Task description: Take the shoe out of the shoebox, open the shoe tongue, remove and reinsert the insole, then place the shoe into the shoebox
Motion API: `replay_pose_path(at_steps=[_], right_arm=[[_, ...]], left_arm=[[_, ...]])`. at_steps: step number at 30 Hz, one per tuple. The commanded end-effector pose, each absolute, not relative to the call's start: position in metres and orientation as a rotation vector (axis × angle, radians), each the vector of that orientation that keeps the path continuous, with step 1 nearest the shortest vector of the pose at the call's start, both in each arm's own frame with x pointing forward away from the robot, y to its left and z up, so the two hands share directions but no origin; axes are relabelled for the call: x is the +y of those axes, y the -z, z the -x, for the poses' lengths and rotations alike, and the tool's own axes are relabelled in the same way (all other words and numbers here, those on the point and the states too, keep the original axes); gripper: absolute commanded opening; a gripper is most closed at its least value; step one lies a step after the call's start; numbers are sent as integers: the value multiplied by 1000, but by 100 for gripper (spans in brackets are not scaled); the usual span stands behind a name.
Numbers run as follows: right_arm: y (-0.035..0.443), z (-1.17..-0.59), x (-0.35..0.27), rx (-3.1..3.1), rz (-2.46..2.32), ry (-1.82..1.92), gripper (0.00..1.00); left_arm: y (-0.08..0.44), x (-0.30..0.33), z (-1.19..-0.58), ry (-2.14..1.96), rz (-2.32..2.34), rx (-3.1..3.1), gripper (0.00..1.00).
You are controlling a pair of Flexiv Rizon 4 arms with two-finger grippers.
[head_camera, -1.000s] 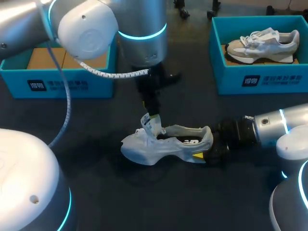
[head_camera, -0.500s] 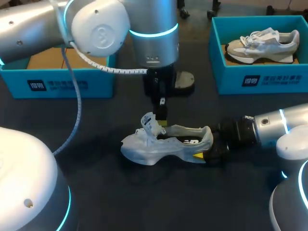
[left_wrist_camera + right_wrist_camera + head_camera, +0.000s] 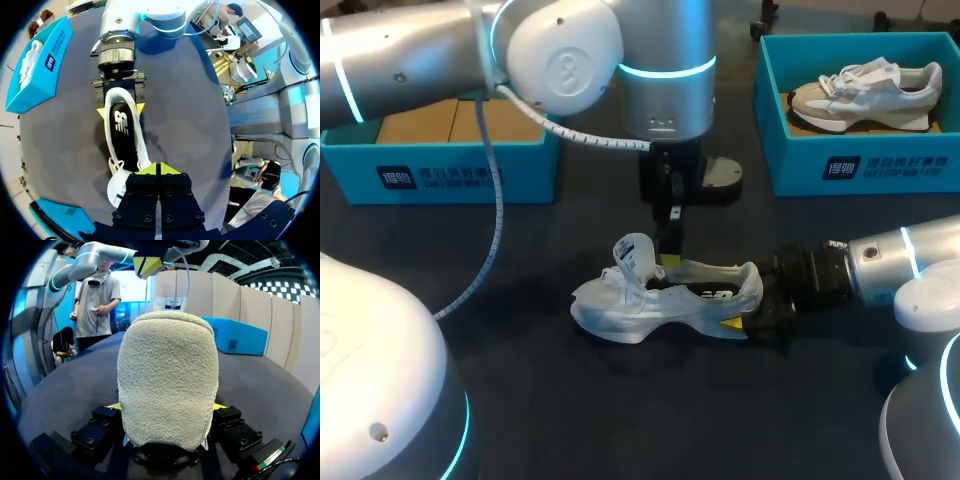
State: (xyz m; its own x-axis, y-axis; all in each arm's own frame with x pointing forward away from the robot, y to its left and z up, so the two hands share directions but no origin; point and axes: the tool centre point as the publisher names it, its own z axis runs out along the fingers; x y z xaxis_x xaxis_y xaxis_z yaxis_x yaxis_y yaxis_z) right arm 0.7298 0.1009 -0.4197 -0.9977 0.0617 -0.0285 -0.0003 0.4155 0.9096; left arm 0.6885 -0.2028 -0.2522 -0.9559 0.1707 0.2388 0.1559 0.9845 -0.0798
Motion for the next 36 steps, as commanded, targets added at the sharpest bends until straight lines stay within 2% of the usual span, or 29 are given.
replay_pose_path(at_steps=[1,24,36], right_arm=[[428,-726,109,2598,-57,-1659,0],[428,-726,109,2598,-57,-1659,0],[428,-726,109,2598,-57,-1659,0]], left_arm=[[253,-201,-688,-92,241,-2883,0],[253,-201,-688,-92,241,-2883,0],[284,-218,-715,-230,208,-2955,0]])
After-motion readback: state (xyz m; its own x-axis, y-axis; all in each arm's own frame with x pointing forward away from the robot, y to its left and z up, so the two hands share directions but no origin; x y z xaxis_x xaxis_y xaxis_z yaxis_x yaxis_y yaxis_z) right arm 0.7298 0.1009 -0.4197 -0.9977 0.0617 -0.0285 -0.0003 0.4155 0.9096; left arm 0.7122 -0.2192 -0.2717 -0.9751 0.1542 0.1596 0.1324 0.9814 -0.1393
